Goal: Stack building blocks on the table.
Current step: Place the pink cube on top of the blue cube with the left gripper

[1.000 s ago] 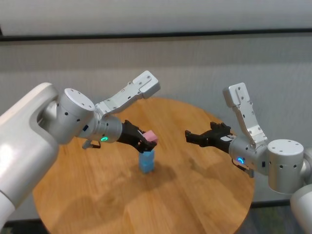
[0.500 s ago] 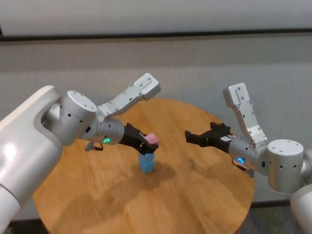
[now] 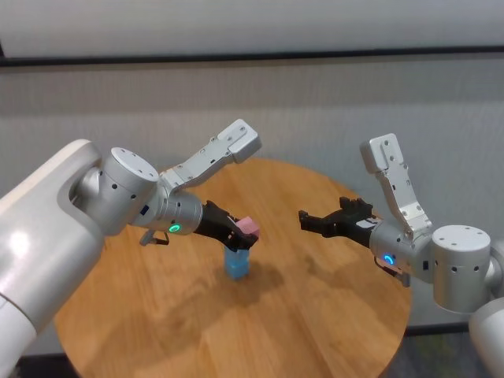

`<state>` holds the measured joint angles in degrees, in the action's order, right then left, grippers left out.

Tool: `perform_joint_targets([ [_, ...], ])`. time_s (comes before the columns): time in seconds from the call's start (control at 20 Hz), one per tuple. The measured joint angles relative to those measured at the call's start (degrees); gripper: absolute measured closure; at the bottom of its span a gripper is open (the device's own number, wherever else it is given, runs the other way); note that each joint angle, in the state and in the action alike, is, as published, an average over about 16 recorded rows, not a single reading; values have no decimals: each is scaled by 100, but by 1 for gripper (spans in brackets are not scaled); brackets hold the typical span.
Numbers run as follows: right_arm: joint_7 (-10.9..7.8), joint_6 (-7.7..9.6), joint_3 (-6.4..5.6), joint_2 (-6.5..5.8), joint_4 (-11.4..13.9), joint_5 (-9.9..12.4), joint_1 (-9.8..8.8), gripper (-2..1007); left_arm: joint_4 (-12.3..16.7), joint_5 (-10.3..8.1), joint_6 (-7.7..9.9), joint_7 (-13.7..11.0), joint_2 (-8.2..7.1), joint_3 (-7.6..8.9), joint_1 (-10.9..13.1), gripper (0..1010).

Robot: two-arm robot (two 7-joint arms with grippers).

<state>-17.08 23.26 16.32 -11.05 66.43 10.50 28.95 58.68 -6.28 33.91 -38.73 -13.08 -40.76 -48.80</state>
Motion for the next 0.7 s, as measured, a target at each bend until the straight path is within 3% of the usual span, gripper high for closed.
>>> perform_joint_targets([
  [0.7,0,0,0,0,0,0,0,1,-106,-37,13,0,30,-7,-19,609],
])
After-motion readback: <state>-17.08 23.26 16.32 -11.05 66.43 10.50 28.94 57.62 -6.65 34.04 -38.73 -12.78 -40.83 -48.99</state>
